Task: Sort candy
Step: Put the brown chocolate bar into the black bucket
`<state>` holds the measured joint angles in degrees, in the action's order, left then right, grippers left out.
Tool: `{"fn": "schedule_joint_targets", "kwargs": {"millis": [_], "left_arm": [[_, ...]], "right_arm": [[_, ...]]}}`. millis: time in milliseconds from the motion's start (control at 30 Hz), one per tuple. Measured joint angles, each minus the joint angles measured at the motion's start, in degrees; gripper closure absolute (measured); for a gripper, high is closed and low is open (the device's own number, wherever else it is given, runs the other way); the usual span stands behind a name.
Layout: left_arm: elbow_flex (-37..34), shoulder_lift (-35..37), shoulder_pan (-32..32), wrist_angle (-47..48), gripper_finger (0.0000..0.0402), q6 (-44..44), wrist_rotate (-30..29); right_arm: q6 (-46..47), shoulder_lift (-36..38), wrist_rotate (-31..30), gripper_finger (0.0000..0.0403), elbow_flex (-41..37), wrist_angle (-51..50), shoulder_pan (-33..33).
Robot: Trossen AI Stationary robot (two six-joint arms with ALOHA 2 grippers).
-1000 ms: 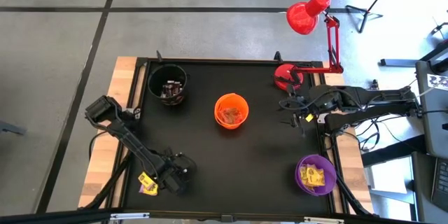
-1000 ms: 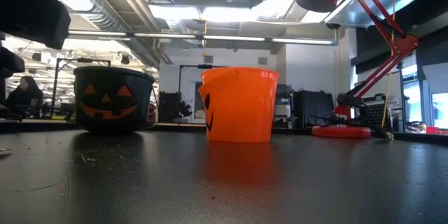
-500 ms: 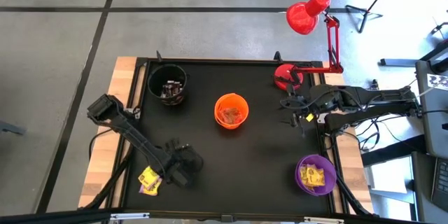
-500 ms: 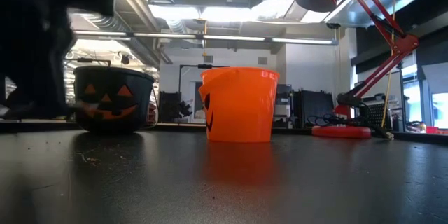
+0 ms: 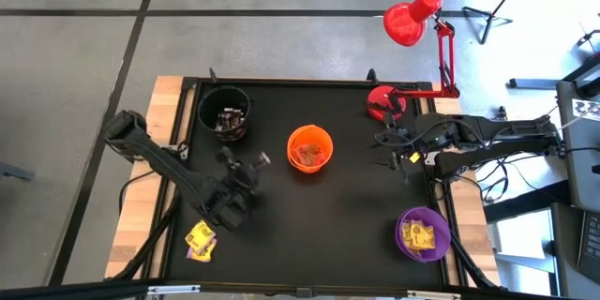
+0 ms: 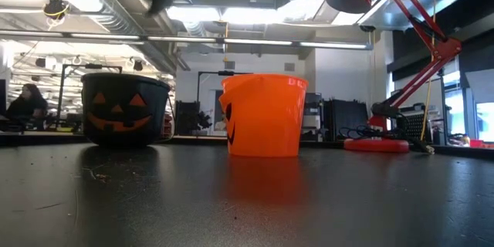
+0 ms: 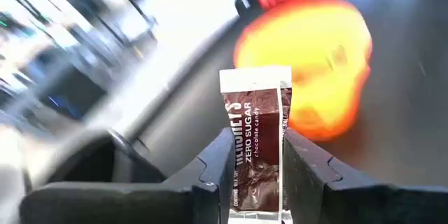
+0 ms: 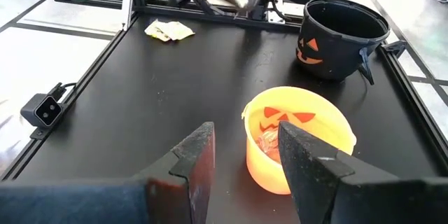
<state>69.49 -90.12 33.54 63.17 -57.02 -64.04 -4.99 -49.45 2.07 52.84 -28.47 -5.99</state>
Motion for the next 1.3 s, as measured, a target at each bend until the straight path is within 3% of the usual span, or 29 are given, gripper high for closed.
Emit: {"fn": "schedule_joint_targets", "kwargs": {"millis": [133, 267, 433, 667, 867, 1000, 1300], "left_arm": [[0.0, 4.24, -1.65, 5.1, 0.0316, -4.13, -12.51], [0.0, 7.93, -4.8, 11.07, 0.0316, -11.25, -17.07], [-0.02, 10.82, -9.55, 13.5, 0.0316, -15.34, -16.14], [-0.09, 11.14, -13.63, 13.79, 0.0315, -15.3, -10.14], [-3.96, 11.53, -15.65, 13.25, 0.0315, -17.72, -8.45], [-8.67, 12.21, -16.17, 5.91, 0.0315, -18.93, -8.4], [-22.28, 12.23, -16.17, -25.36, 0.0315, -4.66, -3.46]], "right_arm": [[0.0, 0.0, 0.0, 0.0249, 0.0, 0.0, 0.01], [0.0, -0.38, -0.01, 0.0249, 0.0, 0.01, 0.01], [-0.02, -1.48, 0.0, 0.0249, 0.0, -0.04, 0.01], [-1.07, -4.14, 0.0, 0.0249, 0.02, -0.73, -0.01], [-1.36, -5.5, 0.0, 0.0249, 0.09, -1.31, 0.0], [-1.53, -5.95, 0.01, 0.0249, -0.01, -1.54, 0.0], [-1.75, -5.99, 0.02, 0.0249, 0.0, -1.66, 0.01]]}}
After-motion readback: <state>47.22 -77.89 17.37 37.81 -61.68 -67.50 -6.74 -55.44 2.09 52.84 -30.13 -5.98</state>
